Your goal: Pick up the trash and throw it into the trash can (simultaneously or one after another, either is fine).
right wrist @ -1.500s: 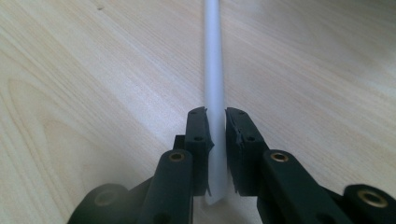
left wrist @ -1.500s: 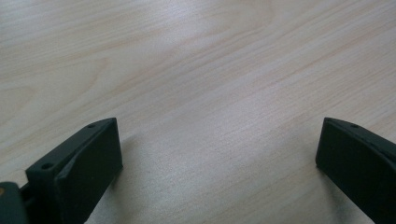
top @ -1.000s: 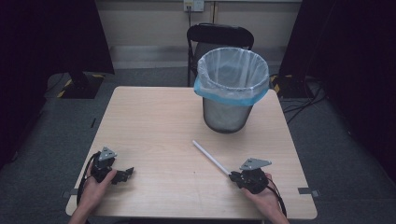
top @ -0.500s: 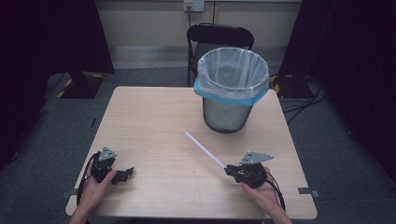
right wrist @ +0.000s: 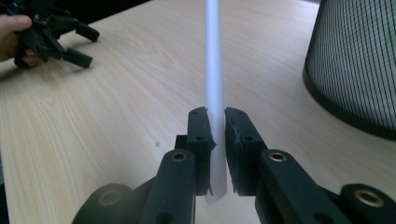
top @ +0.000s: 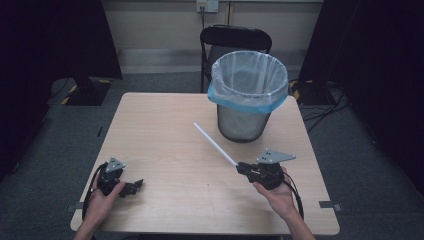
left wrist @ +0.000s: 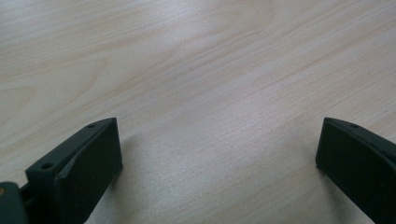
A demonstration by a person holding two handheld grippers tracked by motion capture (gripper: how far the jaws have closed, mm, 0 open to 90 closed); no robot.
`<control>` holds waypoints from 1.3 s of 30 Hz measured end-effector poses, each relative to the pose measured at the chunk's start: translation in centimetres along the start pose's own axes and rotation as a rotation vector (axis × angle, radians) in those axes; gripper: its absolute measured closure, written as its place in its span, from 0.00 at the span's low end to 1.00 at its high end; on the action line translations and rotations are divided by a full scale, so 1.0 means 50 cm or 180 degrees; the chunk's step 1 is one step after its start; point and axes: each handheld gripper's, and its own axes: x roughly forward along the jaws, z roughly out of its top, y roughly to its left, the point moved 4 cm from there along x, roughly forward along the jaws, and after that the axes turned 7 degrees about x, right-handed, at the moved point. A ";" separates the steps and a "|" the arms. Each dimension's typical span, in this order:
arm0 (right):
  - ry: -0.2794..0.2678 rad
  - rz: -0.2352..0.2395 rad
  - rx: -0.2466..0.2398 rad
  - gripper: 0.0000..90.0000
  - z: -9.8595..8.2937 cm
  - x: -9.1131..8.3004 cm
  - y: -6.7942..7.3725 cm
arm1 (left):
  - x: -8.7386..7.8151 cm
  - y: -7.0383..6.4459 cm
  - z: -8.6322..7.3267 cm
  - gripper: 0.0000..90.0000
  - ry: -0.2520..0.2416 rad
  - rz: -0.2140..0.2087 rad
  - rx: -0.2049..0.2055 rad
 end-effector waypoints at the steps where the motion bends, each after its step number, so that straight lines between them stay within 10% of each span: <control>1: -0.0014 0.0017 -0.0011 0.90 0.006 0.000 0.002 | 0.000 0.000 0.000 0.00 -0.0006 -0.0001 -0.0008; 39: -0.0745 0.0233 -0.0123 0.90 0.214 -0.027 0.020 | 0.000 0.000 0.000 0.00 0.0001 0.0000 0.0002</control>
